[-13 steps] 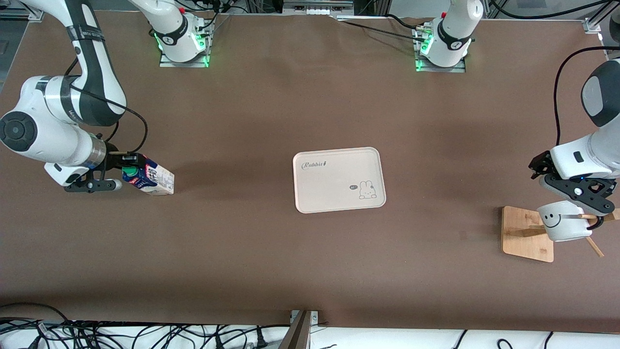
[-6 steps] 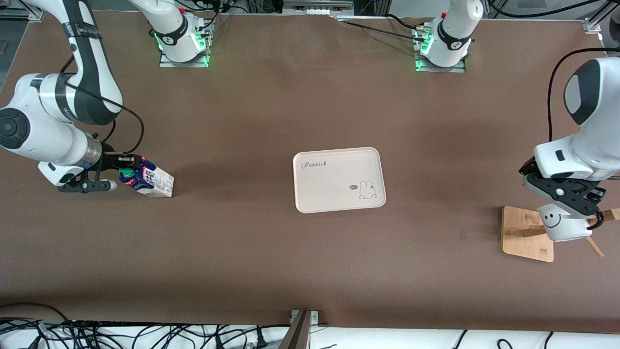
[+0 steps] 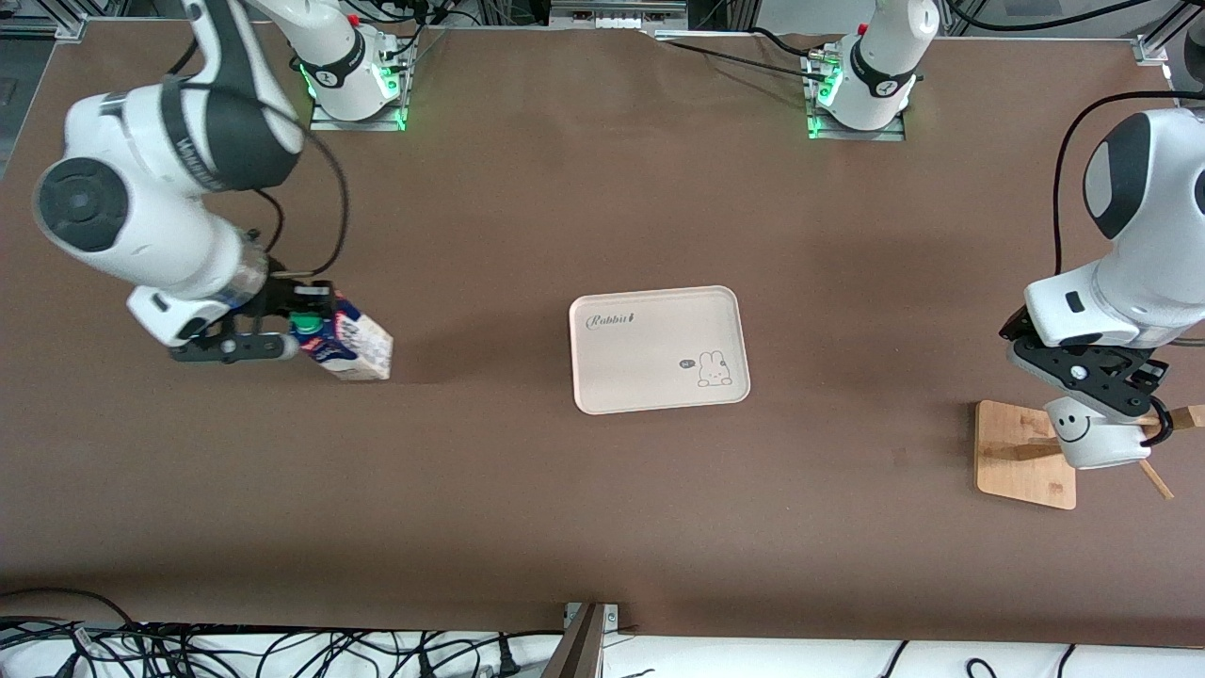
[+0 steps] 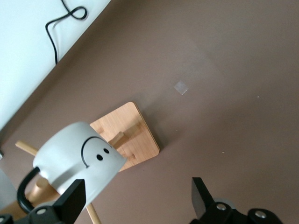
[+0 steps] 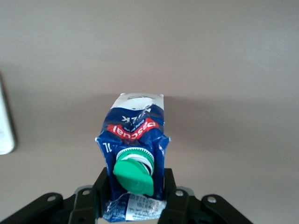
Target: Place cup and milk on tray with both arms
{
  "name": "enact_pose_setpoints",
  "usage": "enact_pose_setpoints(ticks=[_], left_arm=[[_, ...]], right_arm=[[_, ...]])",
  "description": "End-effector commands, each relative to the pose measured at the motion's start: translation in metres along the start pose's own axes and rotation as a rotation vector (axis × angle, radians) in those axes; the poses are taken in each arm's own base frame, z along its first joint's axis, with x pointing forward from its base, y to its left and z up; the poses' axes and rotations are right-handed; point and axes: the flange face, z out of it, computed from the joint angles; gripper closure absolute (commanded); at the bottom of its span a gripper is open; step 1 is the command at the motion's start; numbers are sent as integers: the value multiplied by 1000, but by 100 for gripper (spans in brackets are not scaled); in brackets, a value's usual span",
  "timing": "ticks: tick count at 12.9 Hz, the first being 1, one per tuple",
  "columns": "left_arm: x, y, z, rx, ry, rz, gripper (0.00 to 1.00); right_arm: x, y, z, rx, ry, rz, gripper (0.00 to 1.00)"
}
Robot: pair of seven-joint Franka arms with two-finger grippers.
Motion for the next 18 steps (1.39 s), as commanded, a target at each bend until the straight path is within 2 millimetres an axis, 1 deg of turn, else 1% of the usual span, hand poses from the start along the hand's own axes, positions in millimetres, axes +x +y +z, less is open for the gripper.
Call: enact_pose_setpoints(ticks=[1, 2, 3, 4, 5, 6, 7, 9, 10, 11, 12, 13, 14, 16, 18], left_arm=[[-23, 19, -11, 34, 6, -219, 1], [-31, 30, -9, 41, 27, -272, 1], [-41, 42, -5, 59, 92, -290, 1], [-61, 41, 11, 70, 143, -323, 0], [-83, 34, 29, 69, 180, -390, 0], [-94, 33, 44, 68, 198, -436, 0], [-103, 28, 54, 67, 215, -493, 0], [-108, 28, 66, 20, 255, -619, 0], [-108, 25, 70, -24, 272, -681, 0], [-106, 19, 80, -87, 276, -751, 0], [-99, 9, 80, -128, 298, -799, 0], [-92, -3, 83, -142, 312, -810, 0], [-85, -16, 79, -133, 333, -806, 0], [-75, -27, 80, -132, 347, -805, 0], [-72, -31, 83, -130, 350, -788, 2]], right_arm=[[1, -102, 9, -16, 5, -17, 51], [-2, -139, 13, -13, 18, -9, 51], [-9, -177, 18, -5, 24, 5, 51], [-16, -214, 23, 0, 35, 19, 51], [-27, -250, 34, -4, 37, 41, 51], [-37, -274, 42, 0, 47, 54, 51], [-44, -294, 50, 13, 66, 45, 51], [-56, -319, 61, 25, 83, 25, 51], [-60, -327, 66, 27, 87, 17, 51], [-66, -338, 73, 25, 88, 0, 51], [-66, -340, 79, 24, 87, -1, 51], [-64, -341, 83, 28, 93, -4, 50], [-62, -343, 86, 32, 98, -9, 51], [-60, -344, 93, 31, 104, -13, 50], [-58, -343, 98, 22, 106, -19, 50]])
